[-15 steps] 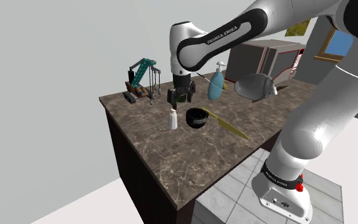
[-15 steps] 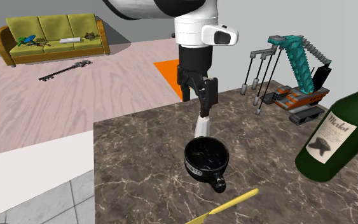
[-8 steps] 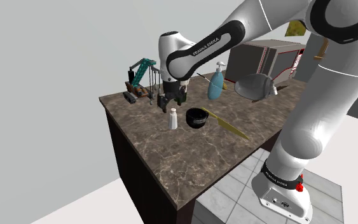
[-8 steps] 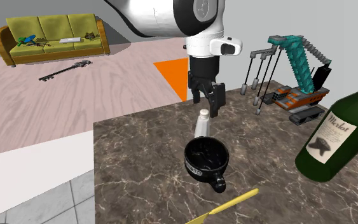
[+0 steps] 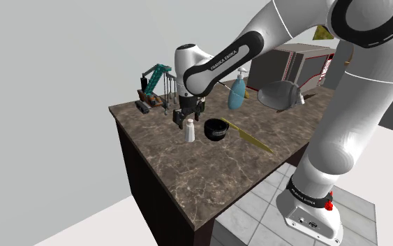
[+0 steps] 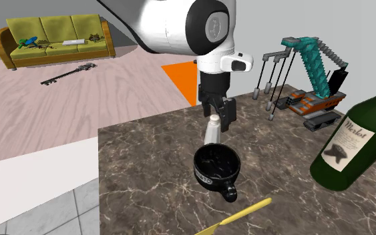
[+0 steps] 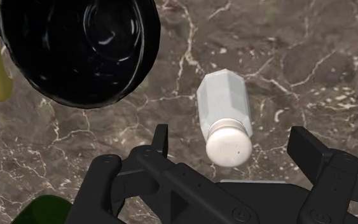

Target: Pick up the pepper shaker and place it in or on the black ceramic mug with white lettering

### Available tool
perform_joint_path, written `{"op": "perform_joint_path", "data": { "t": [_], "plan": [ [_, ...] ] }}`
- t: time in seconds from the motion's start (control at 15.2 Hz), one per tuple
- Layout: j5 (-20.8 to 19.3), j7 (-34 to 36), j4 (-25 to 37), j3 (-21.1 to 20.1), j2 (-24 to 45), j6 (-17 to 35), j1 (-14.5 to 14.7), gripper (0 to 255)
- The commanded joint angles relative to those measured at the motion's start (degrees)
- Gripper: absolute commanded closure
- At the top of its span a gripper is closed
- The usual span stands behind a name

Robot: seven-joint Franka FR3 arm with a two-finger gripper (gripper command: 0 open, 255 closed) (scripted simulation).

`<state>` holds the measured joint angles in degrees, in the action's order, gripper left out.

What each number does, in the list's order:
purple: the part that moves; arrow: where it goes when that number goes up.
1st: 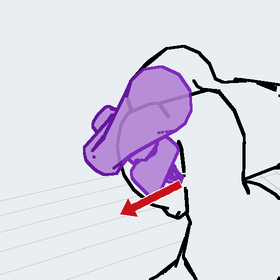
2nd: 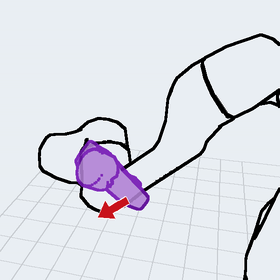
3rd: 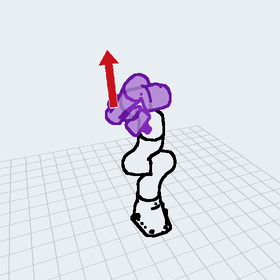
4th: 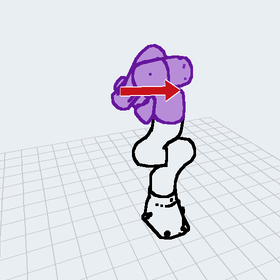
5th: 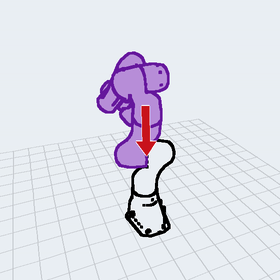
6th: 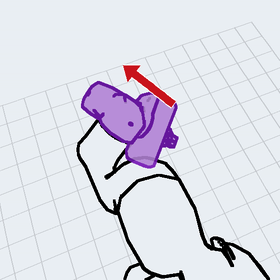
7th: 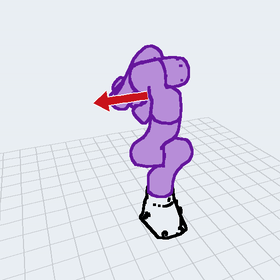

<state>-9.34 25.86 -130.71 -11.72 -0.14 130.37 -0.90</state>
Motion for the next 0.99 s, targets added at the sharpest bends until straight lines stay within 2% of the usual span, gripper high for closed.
{"op": "perform_joint_path", "data": {
  "t": [0.0,0.2,0.26,0.92],
  "plan": [
    [-0.03,0.02,0.00,0.00,0.07,0.08,0.00,0],
    [-0.03,0.02,0.00,0.00,0.06,0.07,0.00,0],
    [-0.03,0.02,0.00,0.00,0.06,0.07,0.00,255],
    [0.20,-0.20,0.31,-0.01,-0.40,-0.66,0.00,255]
  ]
}}
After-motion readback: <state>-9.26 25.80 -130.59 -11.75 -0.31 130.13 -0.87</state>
